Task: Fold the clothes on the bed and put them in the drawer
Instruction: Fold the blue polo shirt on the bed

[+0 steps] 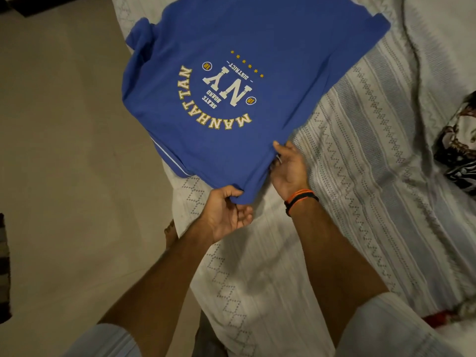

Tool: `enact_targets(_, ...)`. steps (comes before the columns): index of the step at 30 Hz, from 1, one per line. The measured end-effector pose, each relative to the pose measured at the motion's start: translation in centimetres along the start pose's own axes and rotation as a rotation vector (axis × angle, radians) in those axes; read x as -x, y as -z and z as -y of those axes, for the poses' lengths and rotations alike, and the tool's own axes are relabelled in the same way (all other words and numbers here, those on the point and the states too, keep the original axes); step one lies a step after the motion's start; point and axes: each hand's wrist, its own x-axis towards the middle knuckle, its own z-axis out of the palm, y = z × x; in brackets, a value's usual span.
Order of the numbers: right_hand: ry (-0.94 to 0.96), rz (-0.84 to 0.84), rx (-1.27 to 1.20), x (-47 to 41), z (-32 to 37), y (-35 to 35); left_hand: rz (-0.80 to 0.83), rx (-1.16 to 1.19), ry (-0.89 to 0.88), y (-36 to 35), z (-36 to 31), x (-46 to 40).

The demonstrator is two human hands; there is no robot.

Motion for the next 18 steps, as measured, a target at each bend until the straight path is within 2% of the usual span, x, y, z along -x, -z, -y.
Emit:
enact_targets(3, 0.006, 0.059, -0.110, -0.6, 0.3, 0.2, -0.010, 0.041, -0.027, 0.3, 0.3, -0.2)
enact_targets(7, -0.023, 0.141, 0.002, 0.1, -0.4, 0.2, 0.044, 0.108, -0.031, 0.4, 0.3, 0.1)
enact_targets(9, -0.017, 0.131, 0.061, 0.2, -0.1, 0.6, 0.048, 0.132, -0.040, 0.4, 0.2, 0.3)
enact_targets(11, 0.015, 0.047, 0.236, 0.5, 0.4, 0.9, -0.002, 0.124, -0.079, 0.5, 0.2, 0.3)
enact_targets(14, 0.125, -0.197, 0.450, 0.9, 1.7, 2.7, -0.135, 0.108, -0.248, 0.5, 0.9, -0.2)
enact_targets(16, 0.187, -0.249, 0.466, 1.3, 2.6, 4.0, -0.170, 0.128, -0.332, 0.3, 1.5, -0.5)
enact_targets(18, 0.214, -0.275, 0.557, 1.8, 3.1, 4.8, -0.137, 0.167, -0.313, -0.1, 2.3, -0.5)
